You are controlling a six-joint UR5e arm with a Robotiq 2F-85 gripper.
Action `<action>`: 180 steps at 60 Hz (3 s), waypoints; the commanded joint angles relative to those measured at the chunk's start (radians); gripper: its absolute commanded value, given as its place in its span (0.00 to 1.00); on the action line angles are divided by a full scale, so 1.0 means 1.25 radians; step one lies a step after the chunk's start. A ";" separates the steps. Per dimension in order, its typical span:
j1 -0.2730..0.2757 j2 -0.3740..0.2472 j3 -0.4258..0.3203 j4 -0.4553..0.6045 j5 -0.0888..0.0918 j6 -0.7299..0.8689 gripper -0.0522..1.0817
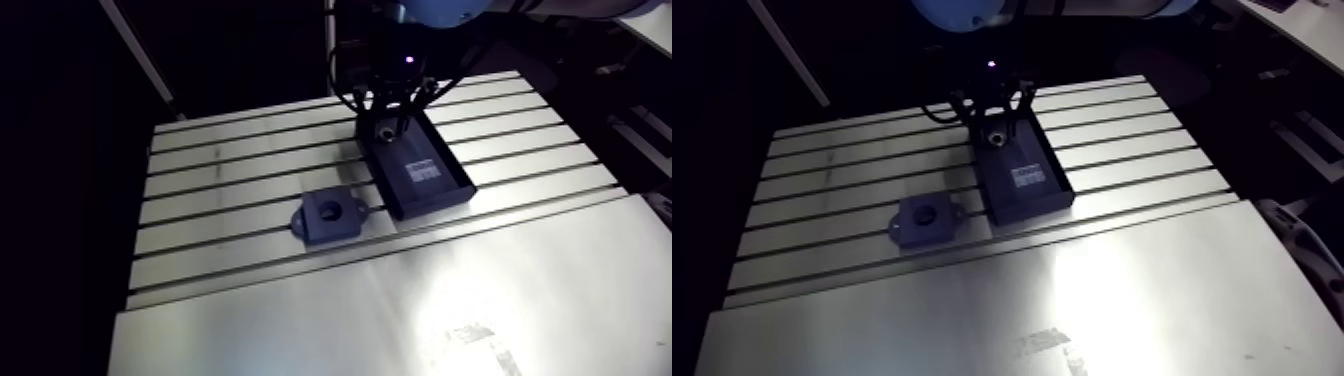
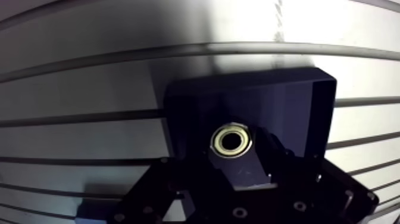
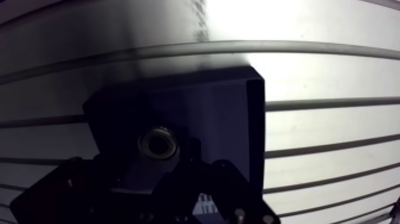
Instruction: Pick up the bearing and press it into the housing until flush.
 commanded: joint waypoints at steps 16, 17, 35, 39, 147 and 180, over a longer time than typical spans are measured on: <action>0.003 -0.001 0.002 0.000 0.000 0.000 0.47; 0.003 -0.001 0.002 0.000 0.000 0.000 0.47; 0.003 -0.001 0.002 0.000 0.000 0.000 0.47; 0.003 -0.001 0.002 0.000 0.000 0.000 0.47; 0.002 -0.061 0.011 0.014 -0.011 -0.006 0.58; 0.020 -0.203 0.111 0.048 -0.013 -0.015 0.60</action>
